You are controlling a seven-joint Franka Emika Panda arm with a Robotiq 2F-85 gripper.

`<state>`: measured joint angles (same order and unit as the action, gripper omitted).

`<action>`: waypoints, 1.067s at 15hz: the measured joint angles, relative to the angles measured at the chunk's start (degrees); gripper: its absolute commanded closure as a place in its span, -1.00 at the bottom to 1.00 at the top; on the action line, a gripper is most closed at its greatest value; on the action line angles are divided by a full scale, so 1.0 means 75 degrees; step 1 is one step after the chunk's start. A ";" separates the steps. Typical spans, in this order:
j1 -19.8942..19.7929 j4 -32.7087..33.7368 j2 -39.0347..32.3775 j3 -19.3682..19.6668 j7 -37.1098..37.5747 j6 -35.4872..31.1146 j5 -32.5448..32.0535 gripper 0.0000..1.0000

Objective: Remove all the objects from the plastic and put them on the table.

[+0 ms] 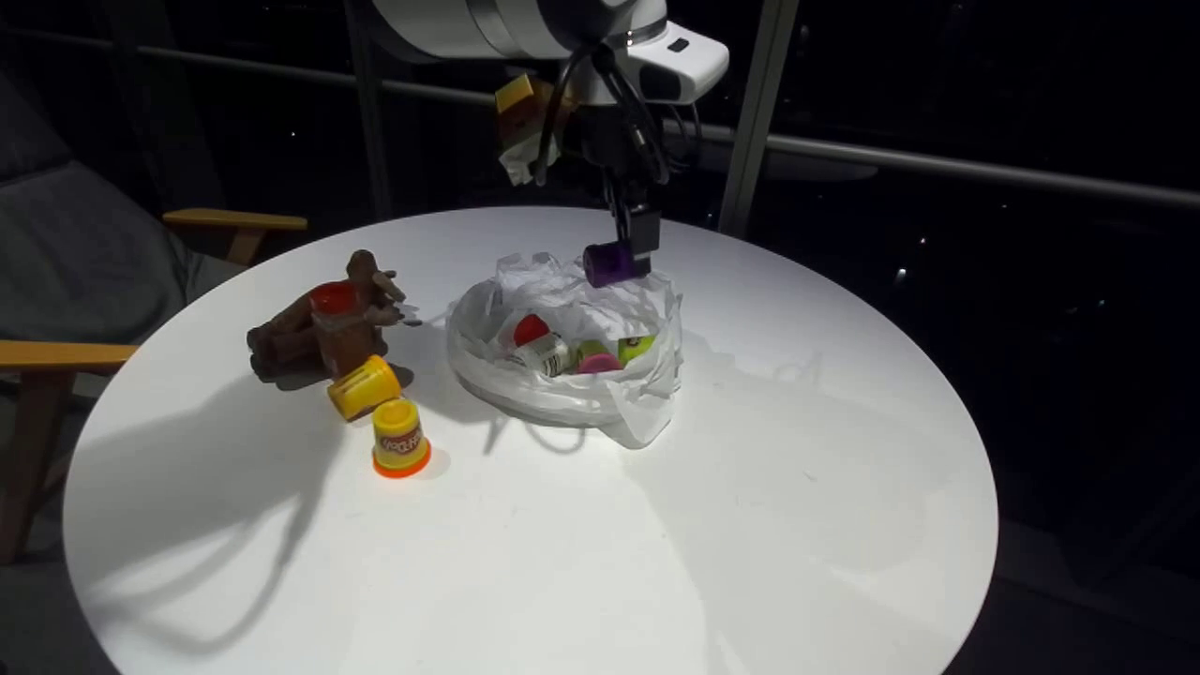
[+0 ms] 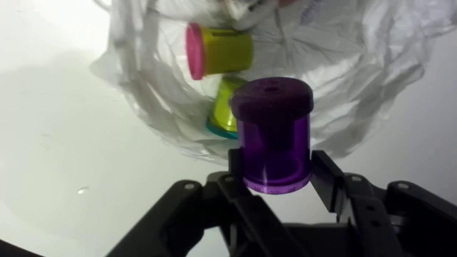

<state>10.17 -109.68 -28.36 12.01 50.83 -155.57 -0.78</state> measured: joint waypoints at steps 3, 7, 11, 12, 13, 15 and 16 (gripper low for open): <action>-0.0001 -0.1349 0.0518 0.0068 -0.0197 -0.0346 -0.0445 0.57; -0.0012 -0.2995 0.0985 0.0009 -0.0765 -0.0853 -0.0565 0.57; -0.0030 -0.3636 0.0998 -0.0349 -0.1039 -0.1272 -0.0306 0.57; -0.0029 -0.3682 0.0972 -0.0456 -0.1055 -0.1363 -0.0187 0.57; -0.0028 -0.3688 0.0935 -0.0557 -0.1067 -0.1414 -0.0049 0.57; -0.0028 -0.3663 0.0826 -0.0728 -0.1146 -0.1435 0.0228 0.57; -0.0030 -0.3647 0.0756 -0.0791 -0.1205 -0.1435 0.0342 0.57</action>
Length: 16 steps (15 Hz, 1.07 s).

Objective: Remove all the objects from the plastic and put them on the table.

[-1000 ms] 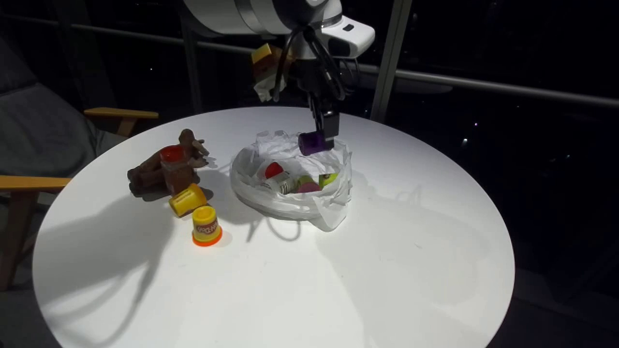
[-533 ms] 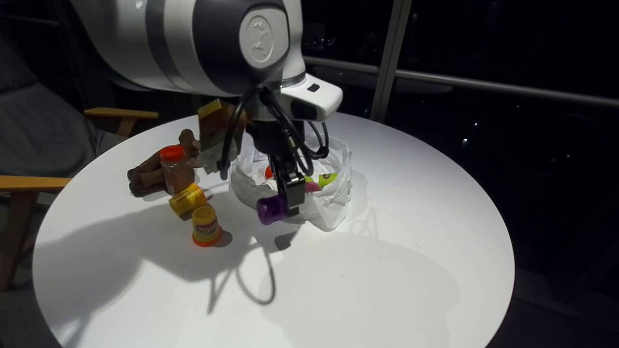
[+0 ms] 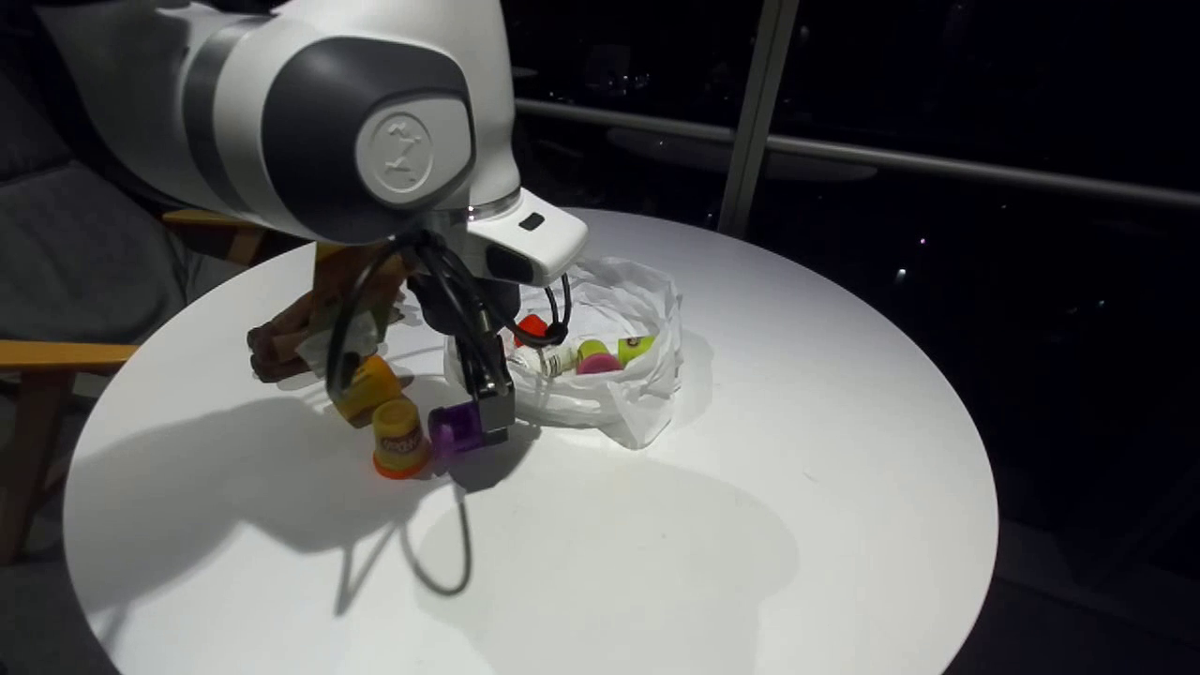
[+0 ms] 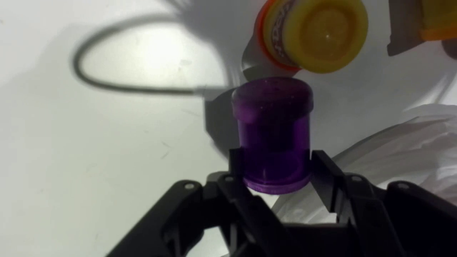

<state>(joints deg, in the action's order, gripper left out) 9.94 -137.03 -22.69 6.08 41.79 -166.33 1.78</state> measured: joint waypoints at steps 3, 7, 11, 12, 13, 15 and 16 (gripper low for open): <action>0.0000 0.0014 -0.0215 -0.0060 -0.0156 0.0000 0.0136 0.57; 0.0007 0.0017 -0.0227 0.0041 -0.0252 -0.0004 0.0136 0.57; 0.0007 0.0016 -0.0253 0.0091 -0.0305 -0.0003 0.0136 -0.74; 0.0007 0.0015 -0.0279 0.0098 -0.0312 -0.0003 0.0136 -0.89; 0.0007 0.0015 -0.0297 0.0109 -0.0317 -0.0005 0.0136 -1.00; 0.0007 0.0010 -0.0301 0.0137 -0.0318 -0.0057 0.0136 -1.00; 0.0007 0.0010 -0.0300 0.0155 -0.0318 -0.0096 0.0137 -1.00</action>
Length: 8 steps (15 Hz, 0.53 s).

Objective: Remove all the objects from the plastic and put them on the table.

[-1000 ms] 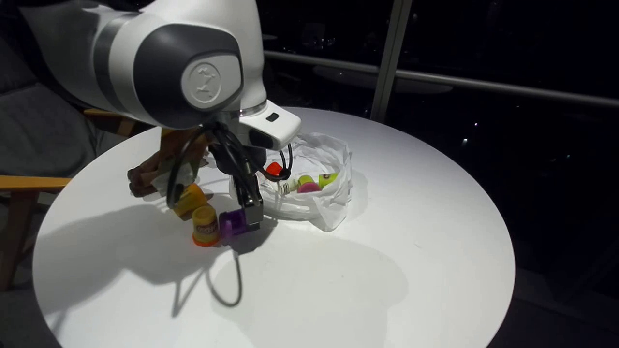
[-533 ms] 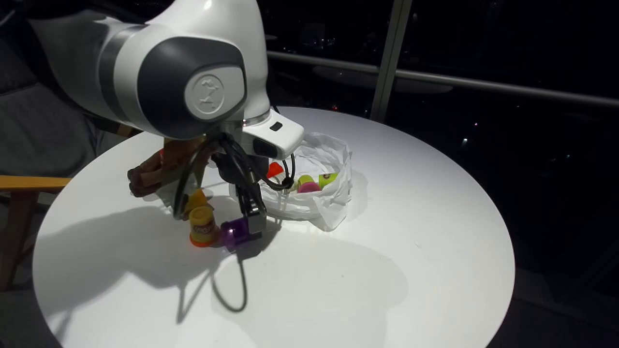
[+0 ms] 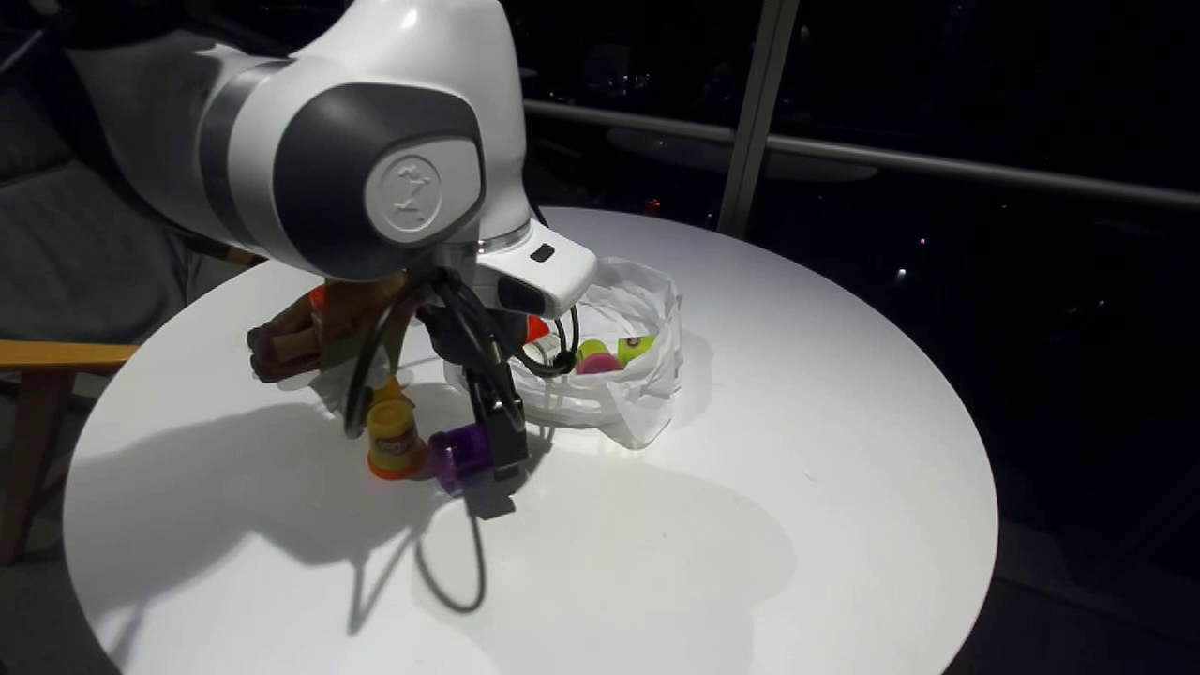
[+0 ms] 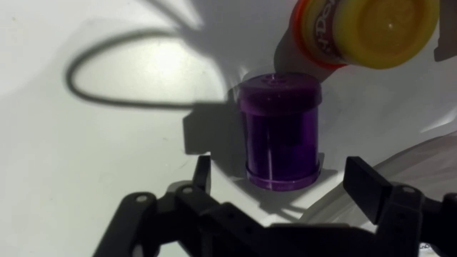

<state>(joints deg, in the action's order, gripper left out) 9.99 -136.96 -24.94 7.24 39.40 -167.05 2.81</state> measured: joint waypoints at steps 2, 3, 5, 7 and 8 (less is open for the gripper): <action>0.0003 -0.0012 0.0017 0.0043 -0.0001 -0.0159 0.0001 -1.00; 0.0008 -0.0024 0.0046 0.0073 0.0000 -0.0253 0.0001 -1.00; 0.0032 -0.0055 0.0195 0.0162 0.0000 -0.0402 0.0004 -1.00; 0.0032 -0.0039 0.0502 0.0197 0.0000 -0.0370 0.0098 -1.00; 0.0034 0.0004 0.0691 0.0214 0.0006 -0.0306 0.0102 -1.00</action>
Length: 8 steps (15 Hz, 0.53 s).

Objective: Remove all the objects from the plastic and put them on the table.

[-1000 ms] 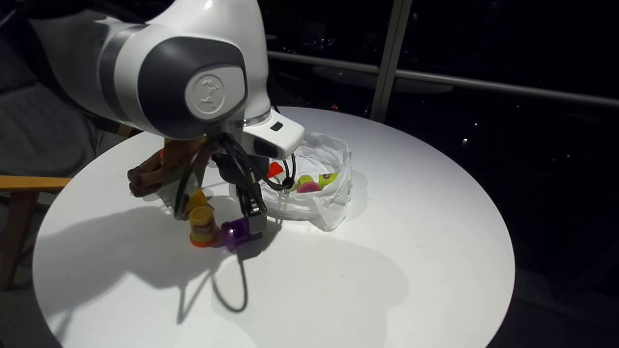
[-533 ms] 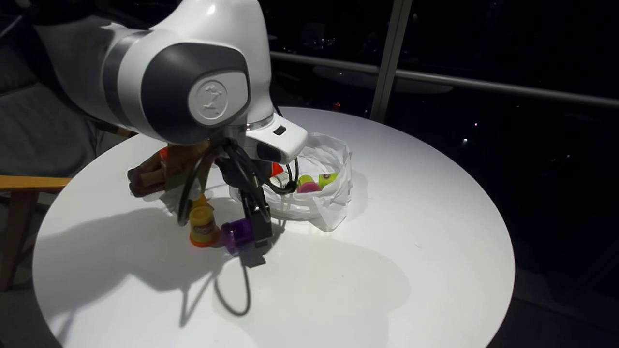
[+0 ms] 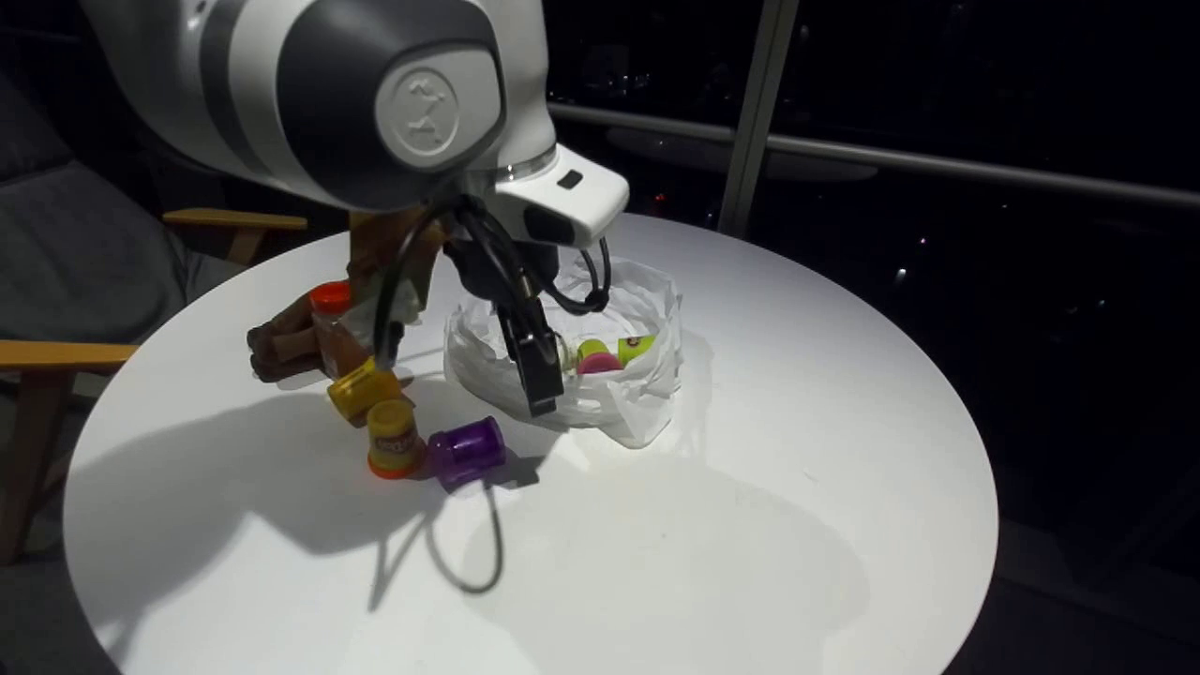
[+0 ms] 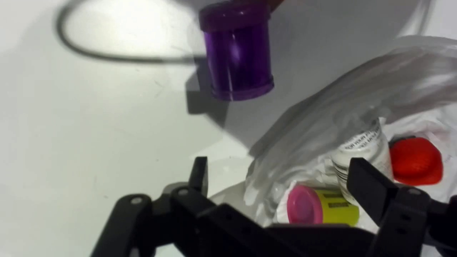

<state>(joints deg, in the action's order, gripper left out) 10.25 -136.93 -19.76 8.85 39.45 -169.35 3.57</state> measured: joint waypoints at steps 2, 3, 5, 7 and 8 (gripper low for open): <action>0.0101 0.0214 0.0405 0.0118 0.0046 0.0280 -0.0045 -1.00; 0.0179 0.0401 0.0578 0.0198 0.0104 0.0507 -0.0137 -1.00; 0.0233 0.0971 0.0789 0.0196 0.0263 0.1188 -0.0309 -1.00; 0.0190 0.1719 0.0764 0.0032 0.0316 0.2062 -0.0291 -1.00; 0.0140 0.2110 0.0670 -0.0087 0.0325 0.2505 -0.0238 -1.00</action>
<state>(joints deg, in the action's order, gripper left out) 11.30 -121.10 -14.73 8.19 41.88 -150.56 1.79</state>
